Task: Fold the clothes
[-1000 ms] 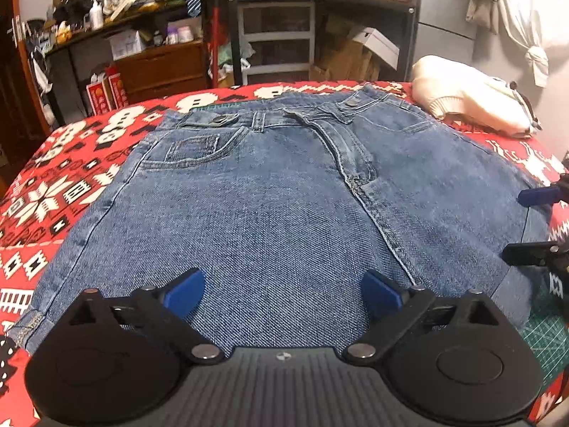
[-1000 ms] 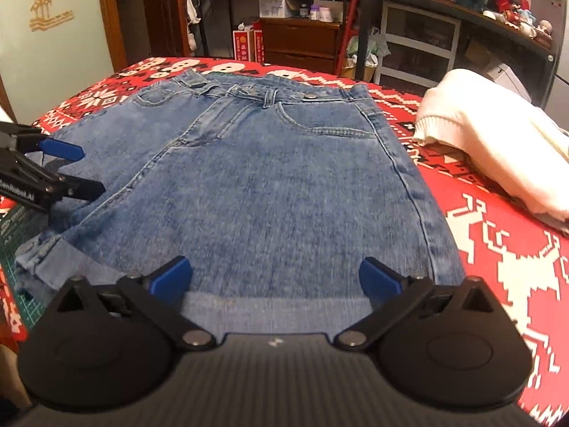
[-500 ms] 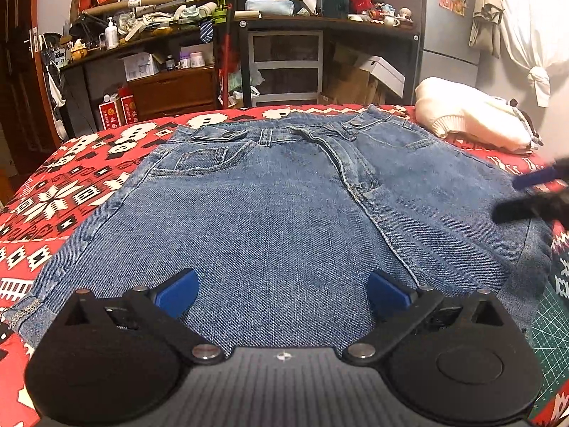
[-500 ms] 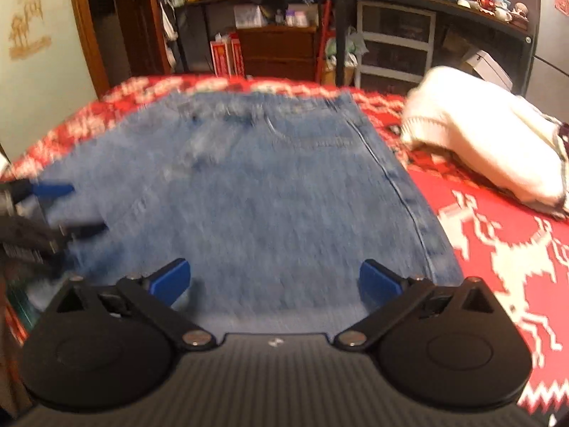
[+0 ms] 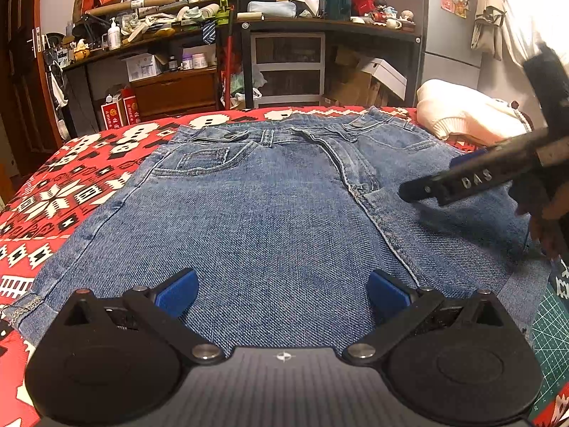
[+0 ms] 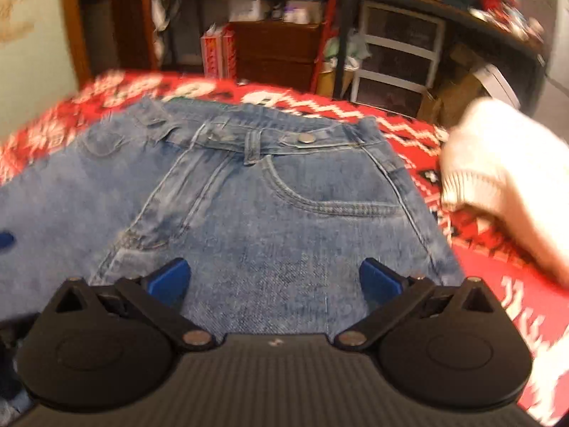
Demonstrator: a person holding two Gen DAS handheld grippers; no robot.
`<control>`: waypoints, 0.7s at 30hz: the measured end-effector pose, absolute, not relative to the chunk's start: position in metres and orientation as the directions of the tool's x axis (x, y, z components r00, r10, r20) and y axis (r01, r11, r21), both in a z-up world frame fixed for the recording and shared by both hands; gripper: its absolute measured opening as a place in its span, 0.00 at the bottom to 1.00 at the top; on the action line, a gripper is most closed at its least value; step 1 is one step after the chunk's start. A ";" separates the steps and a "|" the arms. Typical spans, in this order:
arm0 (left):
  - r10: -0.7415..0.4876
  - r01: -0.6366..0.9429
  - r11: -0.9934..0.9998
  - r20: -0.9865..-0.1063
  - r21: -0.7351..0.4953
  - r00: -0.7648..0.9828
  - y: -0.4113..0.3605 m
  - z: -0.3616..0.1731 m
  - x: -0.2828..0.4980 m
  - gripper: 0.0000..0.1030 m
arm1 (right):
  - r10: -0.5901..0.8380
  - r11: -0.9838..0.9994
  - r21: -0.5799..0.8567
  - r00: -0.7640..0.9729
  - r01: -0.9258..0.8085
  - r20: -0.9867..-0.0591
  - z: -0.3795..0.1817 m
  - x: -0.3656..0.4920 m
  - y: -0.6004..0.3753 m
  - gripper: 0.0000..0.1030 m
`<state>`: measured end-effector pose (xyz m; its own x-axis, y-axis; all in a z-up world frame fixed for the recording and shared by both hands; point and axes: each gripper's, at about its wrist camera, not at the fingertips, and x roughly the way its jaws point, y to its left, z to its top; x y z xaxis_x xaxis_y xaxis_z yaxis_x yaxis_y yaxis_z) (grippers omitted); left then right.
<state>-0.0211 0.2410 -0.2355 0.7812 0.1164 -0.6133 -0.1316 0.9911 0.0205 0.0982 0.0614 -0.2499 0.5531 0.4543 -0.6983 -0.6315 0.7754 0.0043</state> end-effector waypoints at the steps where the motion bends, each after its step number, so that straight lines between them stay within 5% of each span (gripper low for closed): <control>1: 0.116 -0.132 0.991 -0.613 0.020 0.781 0.241 -0.236 -0.021 1.00 | 0.458 0.773 0.000 0.559 -0.634 -0.692 -0.251 0.095 0.060 1.00; 21: 0.128 -0.148 0.989 -0.621 0.020 0.773 0.240 -0.235 -0.019 1.00 | 0.505 0.761 0.016 0.578 -0.648 -0.641 -0.255 0.016 -0.005 0.99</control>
